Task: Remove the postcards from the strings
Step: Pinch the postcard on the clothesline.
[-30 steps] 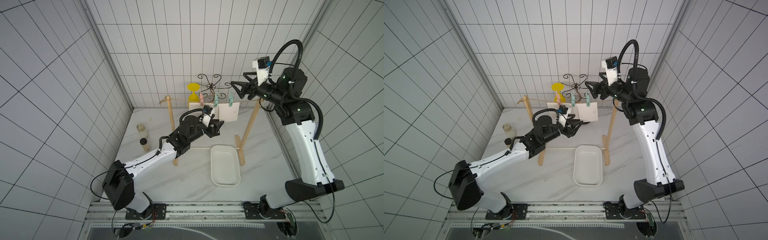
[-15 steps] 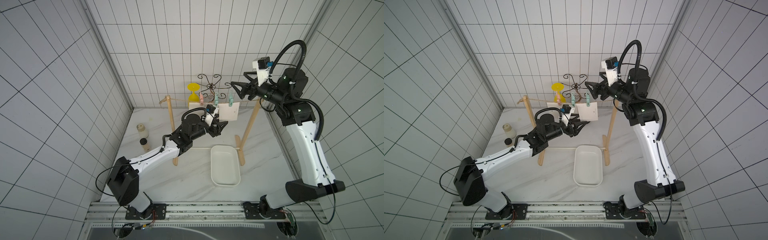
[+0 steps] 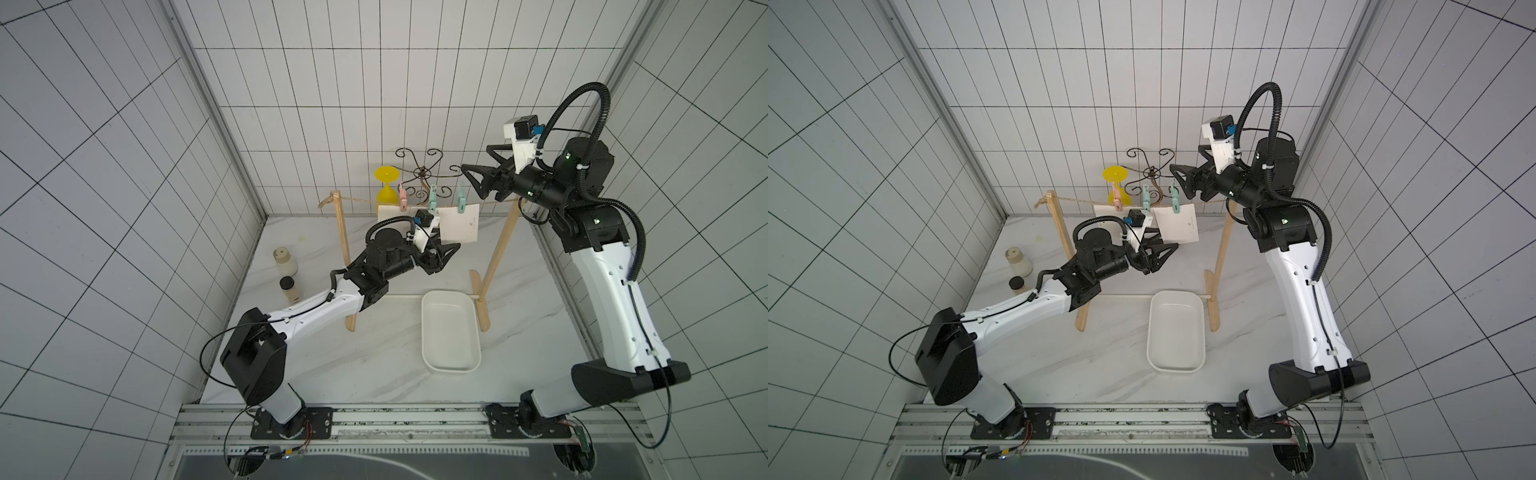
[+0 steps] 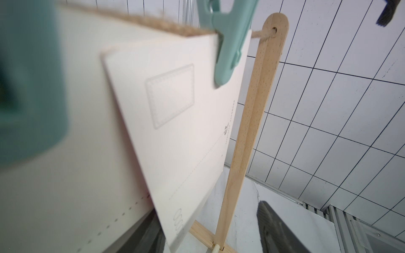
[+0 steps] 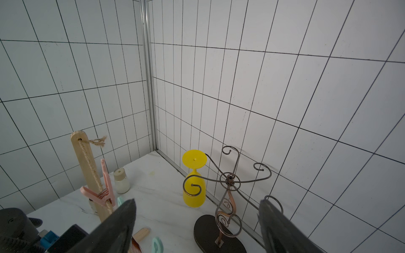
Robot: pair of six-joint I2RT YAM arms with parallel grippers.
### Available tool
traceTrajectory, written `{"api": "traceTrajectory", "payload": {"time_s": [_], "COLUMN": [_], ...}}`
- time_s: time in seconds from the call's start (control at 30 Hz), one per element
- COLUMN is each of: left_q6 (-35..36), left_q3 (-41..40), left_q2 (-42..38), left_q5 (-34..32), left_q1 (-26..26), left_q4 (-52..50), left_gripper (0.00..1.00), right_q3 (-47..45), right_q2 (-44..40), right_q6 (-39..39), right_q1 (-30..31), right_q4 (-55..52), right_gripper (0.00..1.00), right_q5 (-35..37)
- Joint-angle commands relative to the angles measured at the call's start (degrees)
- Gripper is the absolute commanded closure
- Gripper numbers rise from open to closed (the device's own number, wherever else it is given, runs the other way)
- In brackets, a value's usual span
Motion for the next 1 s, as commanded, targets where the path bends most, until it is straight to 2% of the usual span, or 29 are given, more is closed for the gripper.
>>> {"api": "traceTrajectory", "payload": {"time_s": [0.0,0.33,0.53,0.97], "left_q6": [-1.5,-4.2,-5.4,-7.4], "left_q3": [0.8,-0.5,-1.1,-2.0], "left_q2": [0.8,1.0,1.0,1.4], "left_q5": [1.4,3.1,4.4,5.8], "left_q1": [0.2,0.6,1.0,1.0], "left_q4": [2.6,6.6,7.6,9.2], "left_gripper": [0.36,0.41,0.51,0.49], "right_q3": [-1.9,-3.0,-3.3,-4.2], "right_q2": [-1.7,-2.3,-2.7,-3.0], "right_q6": [-1.4,-1.4,-1.4,-1.2], "right_q1": [0.2,0.3,0.3,0.3], "right_q4": [1.2,1.8,1.9,2.7], "right_gripper": [0.12,0.12,0.13,0.13], "right_q5": [-0.7,-0.6,-0.6,-0.7]}}
